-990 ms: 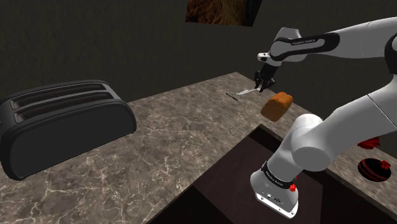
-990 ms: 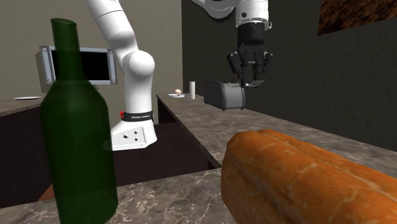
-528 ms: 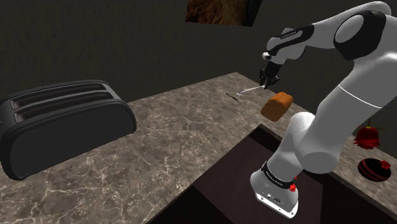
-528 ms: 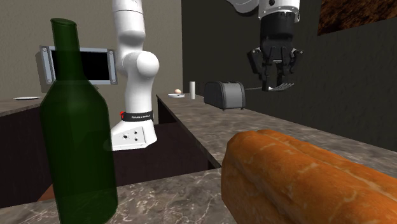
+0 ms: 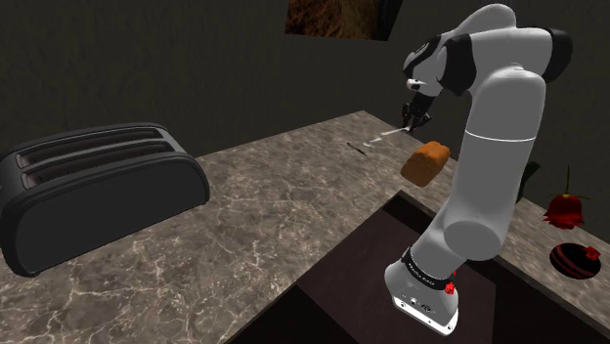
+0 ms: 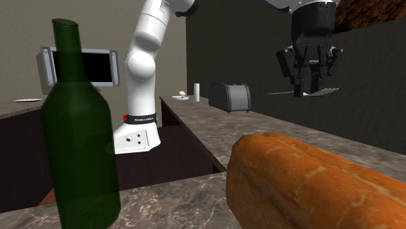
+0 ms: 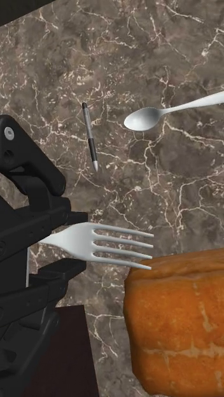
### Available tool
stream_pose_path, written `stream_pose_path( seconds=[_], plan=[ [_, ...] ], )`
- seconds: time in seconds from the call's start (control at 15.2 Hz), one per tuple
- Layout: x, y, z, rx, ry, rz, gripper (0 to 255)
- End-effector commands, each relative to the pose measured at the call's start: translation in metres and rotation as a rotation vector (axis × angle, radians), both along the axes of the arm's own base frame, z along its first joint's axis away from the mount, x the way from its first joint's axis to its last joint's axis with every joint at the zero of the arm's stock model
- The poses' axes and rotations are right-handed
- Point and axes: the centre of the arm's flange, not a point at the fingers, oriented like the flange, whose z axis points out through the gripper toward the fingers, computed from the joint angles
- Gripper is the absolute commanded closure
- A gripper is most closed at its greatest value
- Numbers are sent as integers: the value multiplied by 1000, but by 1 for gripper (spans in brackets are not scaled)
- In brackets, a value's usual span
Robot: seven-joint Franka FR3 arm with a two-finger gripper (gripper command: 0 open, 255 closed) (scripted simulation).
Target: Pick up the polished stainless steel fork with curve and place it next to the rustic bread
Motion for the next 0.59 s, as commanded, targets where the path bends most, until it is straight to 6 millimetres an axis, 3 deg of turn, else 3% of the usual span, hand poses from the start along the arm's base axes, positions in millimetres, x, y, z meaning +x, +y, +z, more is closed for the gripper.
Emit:
stream_pose_path(
  seconds=[0.0, 0.53],
  plan=[
    [0, -2, -11, 1, -1, 0, 255],
    [0, -2, -53, 1, -1, 0, 255]
  ],
)
